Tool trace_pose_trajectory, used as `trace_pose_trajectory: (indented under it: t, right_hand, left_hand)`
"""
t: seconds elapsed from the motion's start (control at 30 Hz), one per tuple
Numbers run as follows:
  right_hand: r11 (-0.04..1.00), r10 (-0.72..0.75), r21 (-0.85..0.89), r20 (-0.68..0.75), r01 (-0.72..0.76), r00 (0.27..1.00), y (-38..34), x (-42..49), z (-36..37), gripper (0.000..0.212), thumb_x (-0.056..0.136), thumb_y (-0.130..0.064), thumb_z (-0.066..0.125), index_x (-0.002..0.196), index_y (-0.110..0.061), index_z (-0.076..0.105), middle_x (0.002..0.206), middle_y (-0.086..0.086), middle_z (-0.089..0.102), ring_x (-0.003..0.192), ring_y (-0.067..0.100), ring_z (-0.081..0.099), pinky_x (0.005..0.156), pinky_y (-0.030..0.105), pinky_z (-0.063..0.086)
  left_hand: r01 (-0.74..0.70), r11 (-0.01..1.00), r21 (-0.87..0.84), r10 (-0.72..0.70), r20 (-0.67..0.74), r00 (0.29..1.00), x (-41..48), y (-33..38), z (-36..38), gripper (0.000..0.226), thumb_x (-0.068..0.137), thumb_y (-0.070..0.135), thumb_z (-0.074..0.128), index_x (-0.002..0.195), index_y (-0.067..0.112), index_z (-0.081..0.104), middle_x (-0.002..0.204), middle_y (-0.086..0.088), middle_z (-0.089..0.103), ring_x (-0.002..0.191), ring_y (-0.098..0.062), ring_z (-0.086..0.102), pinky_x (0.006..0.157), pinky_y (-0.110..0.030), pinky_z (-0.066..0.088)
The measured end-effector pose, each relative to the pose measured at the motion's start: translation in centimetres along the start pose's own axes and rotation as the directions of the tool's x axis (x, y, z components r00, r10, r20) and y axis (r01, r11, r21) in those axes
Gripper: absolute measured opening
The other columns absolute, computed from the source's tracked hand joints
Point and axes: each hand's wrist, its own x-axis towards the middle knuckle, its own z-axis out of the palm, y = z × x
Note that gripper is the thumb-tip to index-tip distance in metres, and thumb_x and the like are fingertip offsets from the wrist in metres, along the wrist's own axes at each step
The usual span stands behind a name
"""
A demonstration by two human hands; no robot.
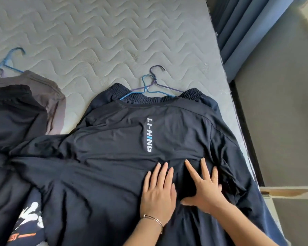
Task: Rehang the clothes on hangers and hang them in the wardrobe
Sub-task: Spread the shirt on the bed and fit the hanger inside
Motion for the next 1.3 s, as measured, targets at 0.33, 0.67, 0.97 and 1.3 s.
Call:
trace_pose_trajectory:
  t: [0.33,0.67,0.97,1.3]
  right_hand:
    - [0.874,0.151,0.459,-0.572,0.162,0.806,4.3,5.3,-7.8,0.053,0.081,-0.026,0.068,0.129,-0.017,0.047,0.126,0.009,0.045,0.12,0.028,0.043,0.1,0.031,0.035]
    - [0.768,0.131,0.579,-0.561,0.274,0.817,9.0,5.8,-10.5,0.009,0.092,-0.027,0.052,0.095,-0.02,0.047,0.086,-0.003,0.052,0.081,0.016,0.048,0.063,0.015,0.037]
    - [0.871,0.056,0.483,-0.282,0.091,0.958,14.5,1.1,-5.7,0.035,0.08,-0.04,0.067,0.073,-0.008,0.055,0.063,-0.002,0.045,0.062,0.015,0.043,0.056,0.029,0.031]
    - [0.987,0.109,0.148,-0.315,-0.064,0.943,15.4,-0.1,-9.6,0.038,0.08,-0.035,0.067,0.114,-0.025,0.054,0.109,0.0,0.06,0.101,0.021,0.053,0.087,0.03,0.037]
  left_hand:
    - [0.048,0.983,0.175,-0.034,-0.08,0.996,0.3,-0.4,2.5,0.055,0.079,0.03,0.038,0.131,0.015,0.041,0.138,-0.005,0.052,0.131,-0.021,0.035,0.109,-0.037,0.015]
    - [0.038,0.972,0.234,0.002,-0.17,0.985,0.4,-0.6,3.0,0.054,0.08,0.029,0.036,0.131,0.013,0.042,0.137,-0.007,0.052,0.131,-0.021,0.035,0.104,-0.044,0.027]
    - [0.051,0.968,0.247,0.01,-0.241,0.971,0.0,-0.3,3.0,0.052,0.082,0.03,0.033,0.128,0.011,0.05,0.137,-0.008,0.052,0.13,-0.02,0.037,0.105,-0.042,0.025]
    - [0.066,0.965,0.256,-0.002,-0.243,0.97,0.1,-0.4,3.1,0.053,0.082,0.031,0.031,0.127,0.011,0.051,0.137,-0.009,0.051,0.13,-0.02,0.037,0.106,-0.042,0.025]
